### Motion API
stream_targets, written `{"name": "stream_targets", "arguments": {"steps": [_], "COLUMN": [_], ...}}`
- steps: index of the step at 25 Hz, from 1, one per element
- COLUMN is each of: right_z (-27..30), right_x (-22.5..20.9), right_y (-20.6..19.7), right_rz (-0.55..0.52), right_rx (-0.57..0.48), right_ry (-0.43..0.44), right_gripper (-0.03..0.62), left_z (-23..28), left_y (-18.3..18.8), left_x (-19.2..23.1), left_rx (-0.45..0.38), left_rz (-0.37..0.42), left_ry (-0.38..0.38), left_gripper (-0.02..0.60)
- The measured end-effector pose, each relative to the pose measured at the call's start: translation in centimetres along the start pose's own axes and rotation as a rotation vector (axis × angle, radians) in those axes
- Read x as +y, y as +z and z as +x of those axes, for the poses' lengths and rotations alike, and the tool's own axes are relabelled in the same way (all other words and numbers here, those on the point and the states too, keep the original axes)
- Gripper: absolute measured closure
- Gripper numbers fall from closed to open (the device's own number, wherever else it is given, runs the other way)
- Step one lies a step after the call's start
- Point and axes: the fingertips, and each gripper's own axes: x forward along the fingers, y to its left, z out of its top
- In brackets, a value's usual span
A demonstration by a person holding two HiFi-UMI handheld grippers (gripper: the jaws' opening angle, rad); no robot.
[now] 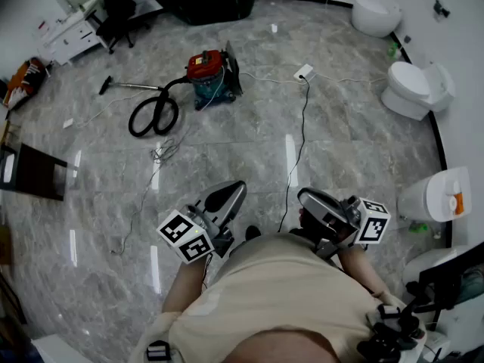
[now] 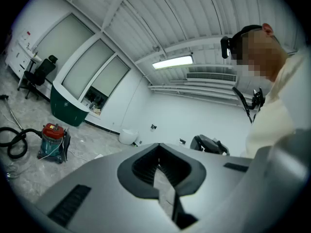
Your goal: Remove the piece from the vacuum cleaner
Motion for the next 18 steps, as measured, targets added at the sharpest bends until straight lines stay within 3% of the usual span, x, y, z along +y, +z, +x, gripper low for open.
{"name": "stream_targets", "arguments": {"steps": [6, 11, 14, 18], "right_z": [-6.2, -11.3, -13.7, -15.8], "right_x": [-0.3, -1.4, -1.7, -1.5], "right_y": [3.3, 5.7, 7.0, 7.5], "right_rz": [0.013, 0.053, 0.078, 0.113], "right_rx": [0.026, -0.055, -0.072, -0.061], "right_ry": [0.013, 0.027, 0.043, 0.071], "right_gripper": [0.591, 0.591, 0.591, 0.591], "left_z": [5.5, 11.7, 13.7, 14.4], "left_y": [-4.8, -6.4, -7.6, -9.0], "left_x": [-3.2, -6.8, -7.8, -8.6], "left_rx": [0.025, 0.092, 0.133, 0.157], "left_rz": [-0.076, 0.013, 0.066, 0.062], "left_ry": [0.066, 0.016, 0.039, 0.085], "left_gripper": [0.577, 0.577, 0.577, 0.577]}}
